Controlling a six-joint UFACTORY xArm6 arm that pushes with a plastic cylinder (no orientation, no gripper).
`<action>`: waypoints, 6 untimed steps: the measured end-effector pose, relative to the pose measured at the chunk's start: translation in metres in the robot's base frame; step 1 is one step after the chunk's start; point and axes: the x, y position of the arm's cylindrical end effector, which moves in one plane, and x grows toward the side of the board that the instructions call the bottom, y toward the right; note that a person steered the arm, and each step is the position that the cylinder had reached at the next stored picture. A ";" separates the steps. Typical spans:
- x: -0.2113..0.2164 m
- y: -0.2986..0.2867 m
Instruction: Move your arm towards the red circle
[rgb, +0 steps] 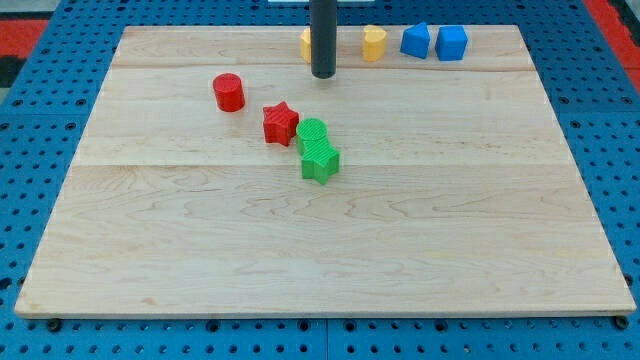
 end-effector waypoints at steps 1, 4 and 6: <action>0.002 0.000; 0.018 -0.001; 0.029 -0.041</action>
